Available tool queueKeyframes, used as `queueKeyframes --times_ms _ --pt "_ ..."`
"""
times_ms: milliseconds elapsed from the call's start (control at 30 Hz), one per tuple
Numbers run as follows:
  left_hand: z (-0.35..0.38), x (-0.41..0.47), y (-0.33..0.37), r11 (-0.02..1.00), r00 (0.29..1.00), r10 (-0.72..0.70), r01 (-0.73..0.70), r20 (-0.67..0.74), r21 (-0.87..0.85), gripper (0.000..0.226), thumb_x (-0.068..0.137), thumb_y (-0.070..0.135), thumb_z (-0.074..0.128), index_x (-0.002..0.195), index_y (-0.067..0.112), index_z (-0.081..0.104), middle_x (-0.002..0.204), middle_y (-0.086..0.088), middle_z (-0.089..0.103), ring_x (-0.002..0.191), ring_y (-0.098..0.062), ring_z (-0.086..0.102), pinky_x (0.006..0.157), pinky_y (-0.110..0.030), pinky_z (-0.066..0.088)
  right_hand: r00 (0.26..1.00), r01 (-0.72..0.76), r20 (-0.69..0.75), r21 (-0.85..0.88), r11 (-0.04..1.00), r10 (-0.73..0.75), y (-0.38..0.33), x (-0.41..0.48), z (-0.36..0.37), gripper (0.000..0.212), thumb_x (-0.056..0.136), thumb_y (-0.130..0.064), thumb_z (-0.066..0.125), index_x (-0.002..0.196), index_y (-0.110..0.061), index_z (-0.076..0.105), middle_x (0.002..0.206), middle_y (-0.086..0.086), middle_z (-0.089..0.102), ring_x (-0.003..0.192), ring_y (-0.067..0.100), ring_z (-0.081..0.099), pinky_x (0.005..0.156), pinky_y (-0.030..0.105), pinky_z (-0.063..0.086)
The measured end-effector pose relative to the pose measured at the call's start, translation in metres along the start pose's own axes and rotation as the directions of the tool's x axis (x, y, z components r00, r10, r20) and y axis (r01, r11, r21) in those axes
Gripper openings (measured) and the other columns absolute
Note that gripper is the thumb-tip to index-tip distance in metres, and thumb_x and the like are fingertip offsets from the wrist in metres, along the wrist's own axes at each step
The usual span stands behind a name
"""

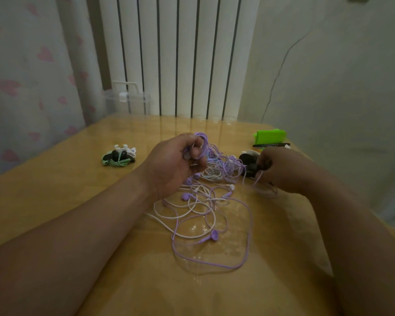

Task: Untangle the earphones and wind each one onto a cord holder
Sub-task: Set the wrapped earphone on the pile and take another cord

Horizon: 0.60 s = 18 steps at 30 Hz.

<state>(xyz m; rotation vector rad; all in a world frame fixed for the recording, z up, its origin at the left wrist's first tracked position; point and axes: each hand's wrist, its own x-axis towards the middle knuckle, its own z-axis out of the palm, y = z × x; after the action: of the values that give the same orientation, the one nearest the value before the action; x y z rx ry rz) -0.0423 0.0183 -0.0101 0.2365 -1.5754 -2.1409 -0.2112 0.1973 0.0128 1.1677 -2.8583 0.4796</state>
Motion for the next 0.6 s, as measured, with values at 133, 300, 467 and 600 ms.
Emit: queueKeyframes --times_ms 133,300,467,600 --pt "0.001 -0.001 0.000 0.999 1.000 0.009 -0.009 0.004 0.031 0.024 0.106 0.018 0.044 0.087 0.012 0.057 0.070 -0.002 0.044 0.073 -0.022 0.050 0.075 -0.035 0.050 0.999 -0.025 -0.024 -0.070 0.997 0.024 0.000 -0.002 -0.003 0.017 0.089 -0.025 0.076 0.095 -0.015 0.064 0.085 0.003 0.059 0.083 0.024 0.055 0.058 0.028 0.035" --pt "0.002 0.000 -0.002 0.999 1.000 0.001 -0.001 0.004 0.053 0.024 0.105 0.018 0.044 0.084 0.013 0.055 0.071 -0.002 0.042 0.073 -0.022 0.052 0.076 -0.035 0.050 0.994 -0.093 -0.063 -0.143 0.985 0.085 0.008 0.000 -0.005 0.032 0.095 -0.040 0.069 0.097 -0.009 0.061 0.082 0.007 0.061 0.081 0.028 0.059 0.071 0.038 0.049" --pt "0.004 -0.002 -0.002 0.999 1.000 -0.003 0.002 0.008 0.055 0.025 0.106 0.018 0.042 0.084 0.014 0.054 0.070 -0.001 0.043 0.070 -0.021 0.053 0.077 -0.036 0.047 0.999 0.019 0.034 -0.157 0.987 -0.014 0.005 0.000 0.002 0.019 0.098 -0.031 0.064 0.086 -0.027 0.049 0.091 0.001 0.061 0.083 0.022 0.054 0.073 0.036 0.046" --pt "0.004 -0.002 -0.002 0.998 1.000 -0.004 0.002 0.021 0.064 0.024 0.106 0.019 0.042 0.085 0.014 0.053 0.070 -0.001 0.043 0.070 -0.020 0.052 0.078 -0.037 0.047 0.997 0.020 -0.068 -0.138 0.990 -0.029 0.010 0.005 0.007 0.020 0.090 -0.020 0.068 0.089 -0.032 0.051 0.096 0.001 0.061 0.093 0.030 0.056 0.075 0.037 0.050"
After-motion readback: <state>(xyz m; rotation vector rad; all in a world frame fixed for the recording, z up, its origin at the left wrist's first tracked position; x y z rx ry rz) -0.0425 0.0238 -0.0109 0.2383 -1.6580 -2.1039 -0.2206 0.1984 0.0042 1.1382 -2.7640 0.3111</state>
